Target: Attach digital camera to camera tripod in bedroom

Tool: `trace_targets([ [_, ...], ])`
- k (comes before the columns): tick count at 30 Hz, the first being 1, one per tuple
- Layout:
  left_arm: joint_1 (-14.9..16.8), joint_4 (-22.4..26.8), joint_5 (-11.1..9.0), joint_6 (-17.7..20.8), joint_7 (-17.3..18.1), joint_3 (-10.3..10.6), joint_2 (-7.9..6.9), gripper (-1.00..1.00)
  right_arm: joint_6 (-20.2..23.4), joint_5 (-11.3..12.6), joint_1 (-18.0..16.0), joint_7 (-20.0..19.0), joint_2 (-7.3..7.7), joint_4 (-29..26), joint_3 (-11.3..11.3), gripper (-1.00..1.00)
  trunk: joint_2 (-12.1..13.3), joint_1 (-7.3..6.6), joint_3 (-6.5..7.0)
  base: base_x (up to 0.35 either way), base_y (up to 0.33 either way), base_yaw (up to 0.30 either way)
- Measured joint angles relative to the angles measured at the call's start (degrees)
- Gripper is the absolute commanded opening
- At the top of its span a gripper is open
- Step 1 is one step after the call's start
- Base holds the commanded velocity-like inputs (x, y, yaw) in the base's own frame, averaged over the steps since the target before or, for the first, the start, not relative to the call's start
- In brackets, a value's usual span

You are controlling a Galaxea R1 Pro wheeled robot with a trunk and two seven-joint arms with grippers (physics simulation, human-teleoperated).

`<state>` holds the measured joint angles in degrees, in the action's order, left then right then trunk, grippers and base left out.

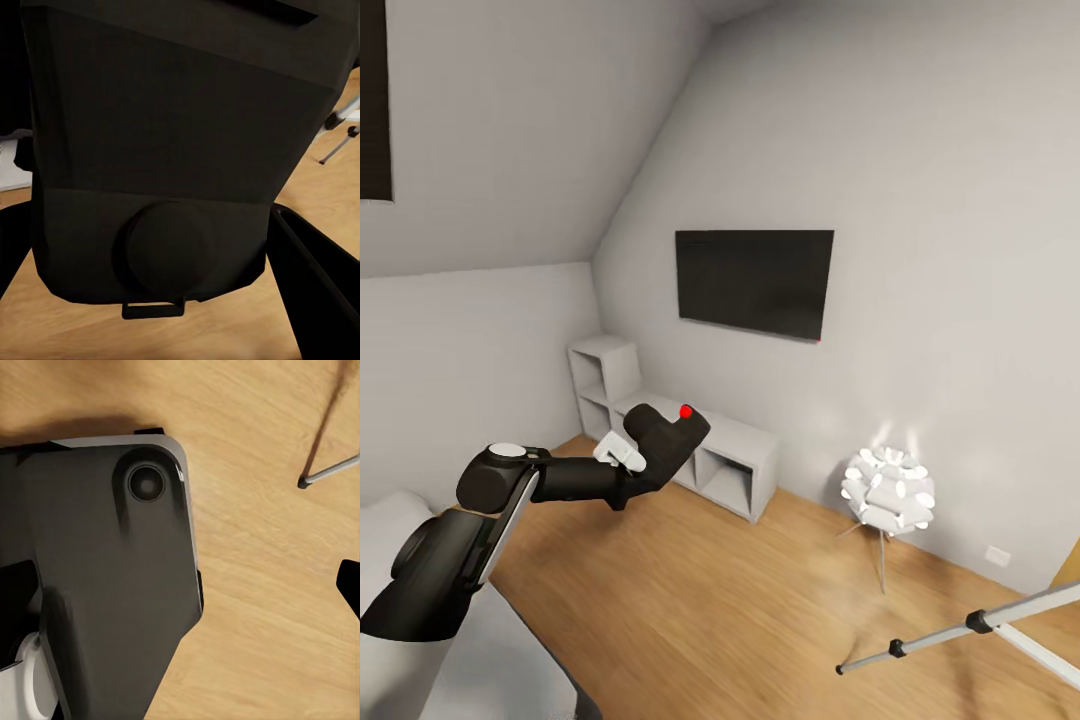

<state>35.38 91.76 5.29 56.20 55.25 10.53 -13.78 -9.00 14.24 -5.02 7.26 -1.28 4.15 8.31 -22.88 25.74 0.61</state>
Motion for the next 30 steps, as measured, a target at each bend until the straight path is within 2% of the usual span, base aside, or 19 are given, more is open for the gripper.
trace_targets([
  [9, 0.0, -0.04, 0.03, 0.0, -0.02, 0.0, 0.05, -1.0, 0.0, 0.0, 0.0, 0.0, 0.0, 0.0, 0.0, 1.0, 0.0, -0.01, 0.0, 0.306, -0.027, 0.006],
  [18, -0.01, -0.04, 0.04, -0.02, -0.08, 0.01, 0.08, -1.0, -0.01, -0.01, 0.0, 0.01, 0.0, 0.01, 0.0, 1.0, 0.0, -0.01, 0.0, 0.323, -0.155, -0.002],
  [30, 0.0, -0.05, 0.04, -0.02, -0.09, 0.07, 0.09, -1.0, -0.01, -0.02, 0.0, 0.02, 0.0, 0.0, 0.0, 1.0, 0.01, 0.0, 0.0, 0.302, -0.179, -0.139],
])
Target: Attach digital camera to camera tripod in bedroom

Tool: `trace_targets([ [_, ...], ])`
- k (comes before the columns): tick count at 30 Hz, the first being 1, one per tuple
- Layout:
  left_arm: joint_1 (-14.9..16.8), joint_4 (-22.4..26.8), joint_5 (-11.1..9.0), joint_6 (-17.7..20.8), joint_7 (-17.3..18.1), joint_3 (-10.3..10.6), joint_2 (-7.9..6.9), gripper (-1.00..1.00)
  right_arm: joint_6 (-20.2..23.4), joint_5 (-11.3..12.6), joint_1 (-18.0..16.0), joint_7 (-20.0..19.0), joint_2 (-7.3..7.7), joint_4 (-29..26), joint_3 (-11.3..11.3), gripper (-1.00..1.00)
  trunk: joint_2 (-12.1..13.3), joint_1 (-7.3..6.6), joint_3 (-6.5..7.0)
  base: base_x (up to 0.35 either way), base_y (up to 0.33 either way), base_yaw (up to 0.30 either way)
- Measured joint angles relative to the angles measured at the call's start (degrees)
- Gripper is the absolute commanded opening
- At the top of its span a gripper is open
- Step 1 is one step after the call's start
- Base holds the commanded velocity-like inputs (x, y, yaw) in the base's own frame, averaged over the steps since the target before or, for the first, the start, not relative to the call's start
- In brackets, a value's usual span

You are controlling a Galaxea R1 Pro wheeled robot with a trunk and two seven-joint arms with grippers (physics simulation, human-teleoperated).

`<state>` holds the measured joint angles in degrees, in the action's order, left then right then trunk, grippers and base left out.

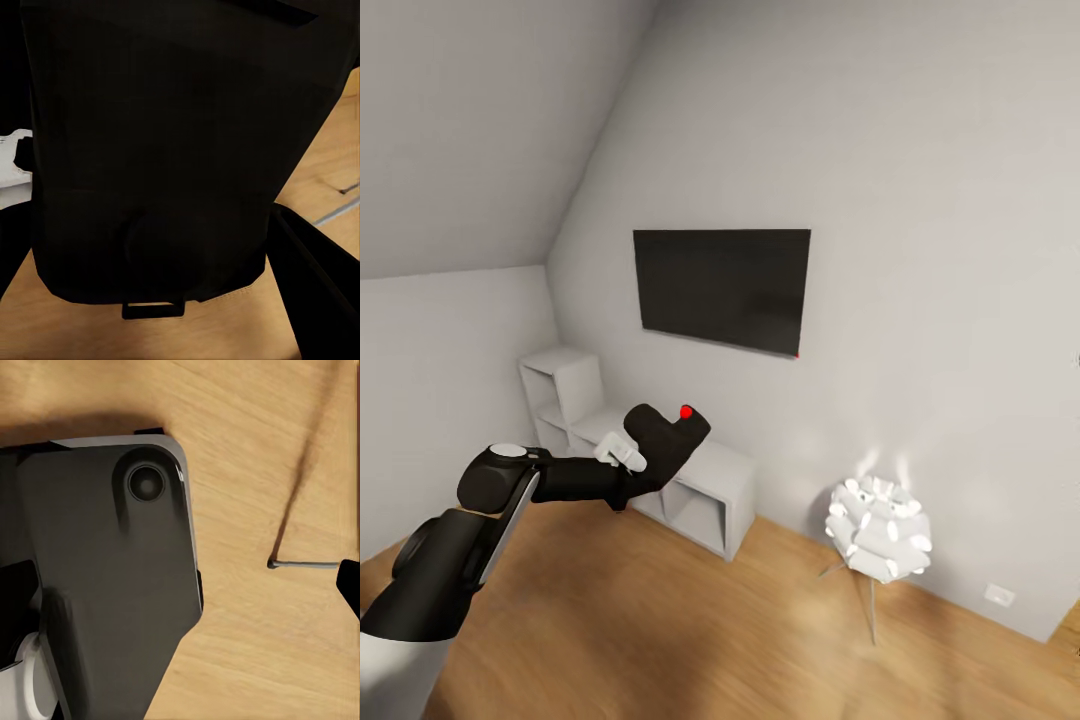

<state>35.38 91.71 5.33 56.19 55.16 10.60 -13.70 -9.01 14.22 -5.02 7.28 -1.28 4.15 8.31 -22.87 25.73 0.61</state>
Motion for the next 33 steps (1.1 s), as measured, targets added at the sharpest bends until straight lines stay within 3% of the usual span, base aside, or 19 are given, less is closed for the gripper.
trace_targets([
  [17, 0.0, 0.01, -0.02, -0.05, 0.07, -0.04, 0.0, -1.0, 0.01, 0.01, 0.0, -0.02, 0.0, 0.0, 0.0, 1.0, 0.0, 0.01, 0.0, 0.105, -0.02, -0.01],
  [33, 0.01, 0.01, 0.0, -0.05, 0.0, -0.06, 0.0, -1.0, 0.02, 0.01, 0.0, -0.03, 0.0, 0.0, 0.0, 1.0, 0.0, 0.01, 0.0, 0.225, 0.141, 0.0],
])
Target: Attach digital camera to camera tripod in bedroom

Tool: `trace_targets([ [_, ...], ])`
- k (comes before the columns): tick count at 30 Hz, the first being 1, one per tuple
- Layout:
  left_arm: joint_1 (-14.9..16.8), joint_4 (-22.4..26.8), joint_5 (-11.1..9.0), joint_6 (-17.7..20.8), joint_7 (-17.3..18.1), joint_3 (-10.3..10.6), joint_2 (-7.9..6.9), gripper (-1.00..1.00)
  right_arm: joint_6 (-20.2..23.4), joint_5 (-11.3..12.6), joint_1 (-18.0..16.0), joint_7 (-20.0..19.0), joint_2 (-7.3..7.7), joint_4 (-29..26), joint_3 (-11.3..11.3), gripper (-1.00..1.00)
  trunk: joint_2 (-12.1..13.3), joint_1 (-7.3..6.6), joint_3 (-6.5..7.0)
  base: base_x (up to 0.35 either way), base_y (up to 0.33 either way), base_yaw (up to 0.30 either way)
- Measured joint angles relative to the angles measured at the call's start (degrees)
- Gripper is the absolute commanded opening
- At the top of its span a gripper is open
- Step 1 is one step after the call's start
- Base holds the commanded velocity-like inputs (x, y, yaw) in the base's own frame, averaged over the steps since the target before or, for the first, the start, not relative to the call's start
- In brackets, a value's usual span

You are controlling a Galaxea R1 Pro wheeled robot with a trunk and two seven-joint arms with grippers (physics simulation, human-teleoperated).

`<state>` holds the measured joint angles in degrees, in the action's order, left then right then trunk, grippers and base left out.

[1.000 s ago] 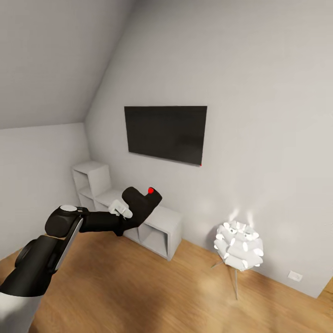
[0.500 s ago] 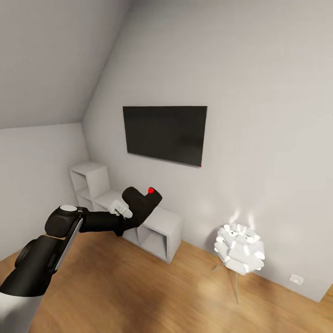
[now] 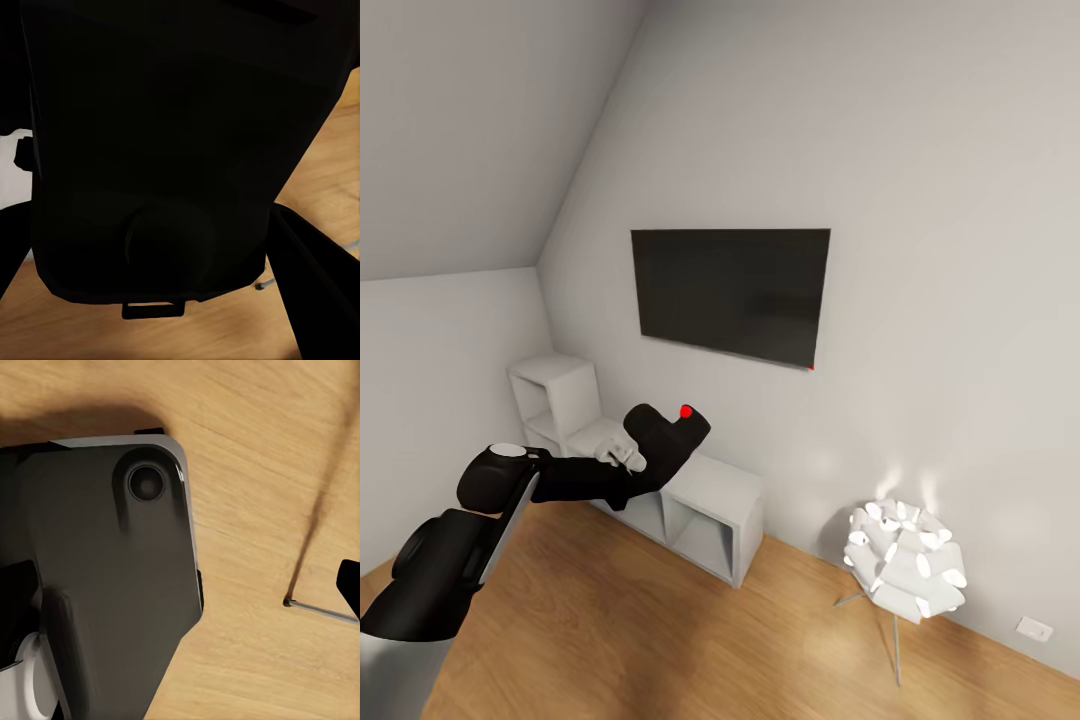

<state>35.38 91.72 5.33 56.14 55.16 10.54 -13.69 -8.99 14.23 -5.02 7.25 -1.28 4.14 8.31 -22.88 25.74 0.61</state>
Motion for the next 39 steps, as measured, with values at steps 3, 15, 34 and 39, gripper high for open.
trace_targets([
  [3, 0.0, 0.0, -0.01, -0.01, 0.0, 0.0, 0.0, -1.0, -0.01, -0.01, 0.0, 0.01, 0.0, 0.0, 0.0, 1.0, 0.0, 0.01, 0.0, 0.11, 0.048, 0.045],
  [15, -0.01, 0.0, 0.0, -0.02, 0.04, 0.0, -0.01, -1.0, -0.01, 0.01, 0.0, 0.01, 0.0, 0.01, 0.0, 1.0, 0.01, 0.02, 0.0, 0.019, 0.008, 0.201],
  [34, -0.01, 0.0, 0.03, -0.04, 0.0, 0.01, 0.0, -1.0, -0.01, 0.01, 0.0, 0.01, 0.0, 0.01, 0.0, 1.0, 0.0, 0.0, 0.0, 0.174, 0.0, 0.048],
  [39, 0.0, 0.0, 0.01, -0.05, 0.01, 0.04, 0.0, -1.0, -0.01, 0.01, 0.0, 0.01, 0.0, 0.01, 0.0, 1.0, 0.01, 0.02, 0.0, 0.064, 0.0, 0.001],
])
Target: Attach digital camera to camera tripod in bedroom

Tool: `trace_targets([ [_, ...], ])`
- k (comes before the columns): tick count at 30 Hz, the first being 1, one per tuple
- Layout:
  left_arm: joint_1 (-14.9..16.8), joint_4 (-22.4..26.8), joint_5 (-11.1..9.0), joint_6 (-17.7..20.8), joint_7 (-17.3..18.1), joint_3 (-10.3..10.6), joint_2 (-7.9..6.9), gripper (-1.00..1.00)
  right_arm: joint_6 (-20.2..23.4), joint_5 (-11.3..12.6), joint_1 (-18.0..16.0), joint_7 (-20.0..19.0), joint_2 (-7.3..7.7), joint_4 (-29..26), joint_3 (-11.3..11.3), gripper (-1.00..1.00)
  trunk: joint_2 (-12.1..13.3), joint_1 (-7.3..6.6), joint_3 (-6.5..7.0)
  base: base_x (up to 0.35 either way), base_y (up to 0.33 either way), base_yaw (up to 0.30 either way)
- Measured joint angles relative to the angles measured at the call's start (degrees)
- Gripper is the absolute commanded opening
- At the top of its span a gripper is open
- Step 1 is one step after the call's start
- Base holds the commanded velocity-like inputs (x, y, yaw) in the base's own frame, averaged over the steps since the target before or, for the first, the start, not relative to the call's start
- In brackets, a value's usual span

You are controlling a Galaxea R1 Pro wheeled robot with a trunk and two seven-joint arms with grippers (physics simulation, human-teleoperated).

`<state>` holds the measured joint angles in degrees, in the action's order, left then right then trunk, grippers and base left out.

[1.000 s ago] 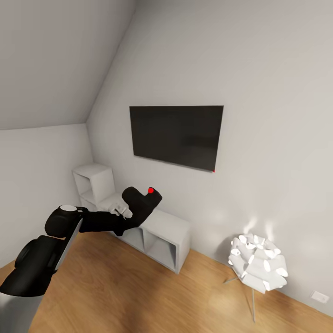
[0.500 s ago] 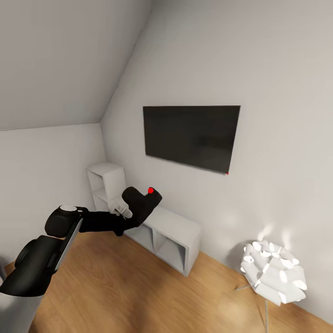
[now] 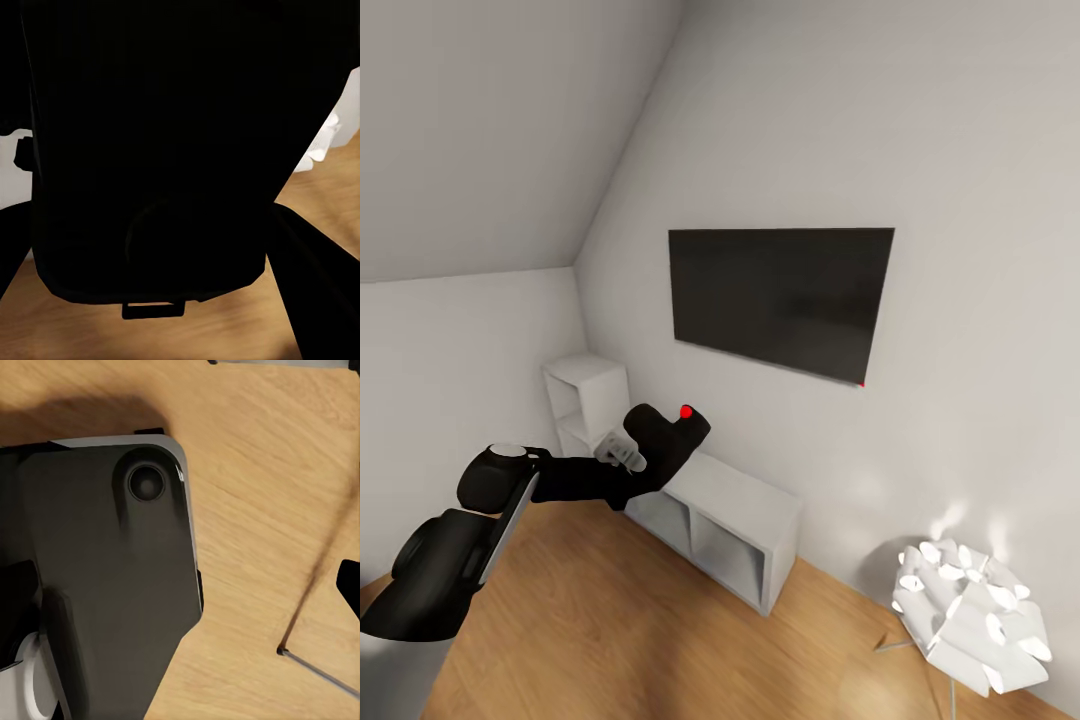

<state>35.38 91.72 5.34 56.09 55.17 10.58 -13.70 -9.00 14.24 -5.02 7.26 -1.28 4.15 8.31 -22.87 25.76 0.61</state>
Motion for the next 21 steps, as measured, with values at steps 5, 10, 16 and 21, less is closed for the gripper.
trace_targets([
  [5, 0.0, 0.0, 0.0, 0.02, 0.01, -0.03, 0.0, -1.0, 0.0, 0.0, 0.0, 0.0, 0.0, 0.0, 0.0, 1.0, 0.0, 0.0, 0.0, 0.015, 0.0, 0.0],
  [10, 0.0, 0.0, -0.05, -0.06, 0.0, -0.04, 0.0, -1.0, 0.0, -0.01, 0.0, 0.0, 0.0, 0.0, 0.0, 1.0, -0.02, -0.02, 0.0, 0.152, 0.0, 0.0],
  [16, 0.0, 0.0, 0.03, -0.04, 0.0, -0.04, 0.0, -1.0, 0.0, 0.0, 0.0, 0.0, 0.0, 0.0, 0.0, 1.0, 0.0, 0.0, 0.0, 0.16, 0.0, 0.0],
  [21, 0.0, 0.0, -0.02, -0.01, 0.01, -0.02, 0.0, -1.0, 0.0, -0.01, 0.0, 0.0, 0.0, 0.0, 0.0, 1.0, 0.0, 0.0, 0.0, 0.033, 0.0, 0.0],
])
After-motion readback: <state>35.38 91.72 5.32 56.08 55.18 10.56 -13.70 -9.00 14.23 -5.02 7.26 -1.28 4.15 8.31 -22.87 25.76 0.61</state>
